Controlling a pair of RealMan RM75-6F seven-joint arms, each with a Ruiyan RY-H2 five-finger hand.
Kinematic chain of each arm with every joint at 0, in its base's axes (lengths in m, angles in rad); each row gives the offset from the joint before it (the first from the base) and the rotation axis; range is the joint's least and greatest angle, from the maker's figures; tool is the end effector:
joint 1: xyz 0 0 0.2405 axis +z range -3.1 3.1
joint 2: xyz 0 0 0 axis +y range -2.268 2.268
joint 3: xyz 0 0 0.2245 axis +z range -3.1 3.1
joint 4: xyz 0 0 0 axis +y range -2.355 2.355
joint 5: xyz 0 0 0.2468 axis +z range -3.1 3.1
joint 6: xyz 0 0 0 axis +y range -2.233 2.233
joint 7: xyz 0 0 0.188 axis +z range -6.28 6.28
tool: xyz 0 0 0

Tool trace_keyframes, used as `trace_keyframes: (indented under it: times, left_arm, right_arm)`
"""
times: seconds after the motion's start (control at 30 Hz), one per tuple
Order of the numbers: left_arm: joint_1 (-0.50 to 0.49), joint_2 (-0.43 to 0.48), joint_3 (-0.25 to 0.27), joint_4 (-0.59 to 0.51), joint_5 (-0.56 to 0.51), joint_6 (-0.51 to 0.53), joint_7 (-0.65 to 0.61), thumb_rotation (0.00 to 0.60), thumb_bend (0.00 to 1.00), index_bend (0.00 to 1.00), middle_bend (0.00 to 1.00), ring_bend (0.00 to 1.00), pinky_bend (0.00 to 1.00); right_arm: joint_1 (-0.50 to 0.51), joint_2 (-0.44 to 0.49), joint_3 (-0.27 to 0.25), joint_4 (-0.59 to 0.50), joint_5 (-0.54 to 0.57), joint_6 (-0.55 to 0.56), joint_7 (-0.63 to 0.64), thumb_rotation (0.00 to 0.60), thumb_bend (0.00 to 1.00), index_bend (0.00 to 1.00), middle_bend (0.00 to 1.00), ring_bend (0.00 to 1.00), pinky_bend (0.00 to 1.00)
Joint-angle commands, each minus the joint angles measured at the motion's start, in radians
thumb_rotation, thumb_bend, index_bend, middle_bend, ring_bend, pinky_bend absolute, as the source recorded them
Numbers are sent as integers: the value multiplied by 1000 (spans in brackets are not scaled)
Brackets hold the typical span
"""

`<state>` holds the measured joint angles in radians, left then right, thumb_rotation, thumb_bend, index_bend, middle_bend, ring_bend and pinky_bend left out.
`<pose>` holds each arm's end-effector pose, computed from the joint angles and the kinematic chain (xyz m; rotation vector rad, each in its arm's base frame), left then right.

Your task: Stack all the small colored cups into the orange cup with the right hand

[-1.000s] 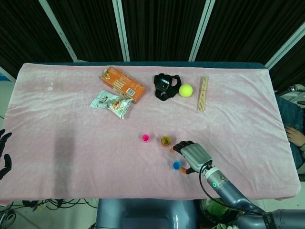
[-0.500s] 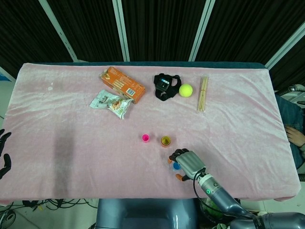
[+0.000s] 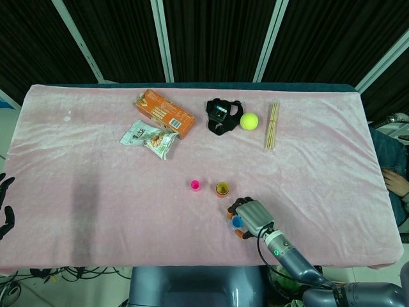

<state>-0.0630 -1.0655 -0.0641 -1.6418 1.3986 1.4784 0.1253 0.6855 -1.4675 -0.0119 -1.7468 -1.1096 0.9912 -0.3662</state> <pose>-0.3174 0.2215 0.1339 -1.3296 -0.8420 -0.7348 -0.1209 -0.2753 -0.0919 2.0359 -1.1307 0.8342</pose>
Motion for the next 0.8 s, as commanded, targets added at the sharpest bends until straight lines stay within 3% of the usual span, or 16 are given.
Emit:
trace_keyframes:
  times: [0.03, 0.53, 0.8]
  left_arm:
    - [0, 0, -1, 0, -1, 1, 0, 600, 706, 109, 42, 0, 0]
    - [0, 0, -1, -2, -3, -1, 4, 600, 706, 109, 42, 0, 0]
    - [0, -1, 0, -4, -2, 1, 6, 600, 706, 109, 42, 0, 0]
  right_arm:
    - [-2, -6, 2, 11, 1, -5, 2, 600, 237, 462, 394, 220, 209]
    - [-13, -20, 39, 33, 11, -4, 0, 600, 333, 539, 483, 276, 210]
    - [24, 75, 91, -45, 43, -40, -21, 600, 330, 543, 484, 276, 210]
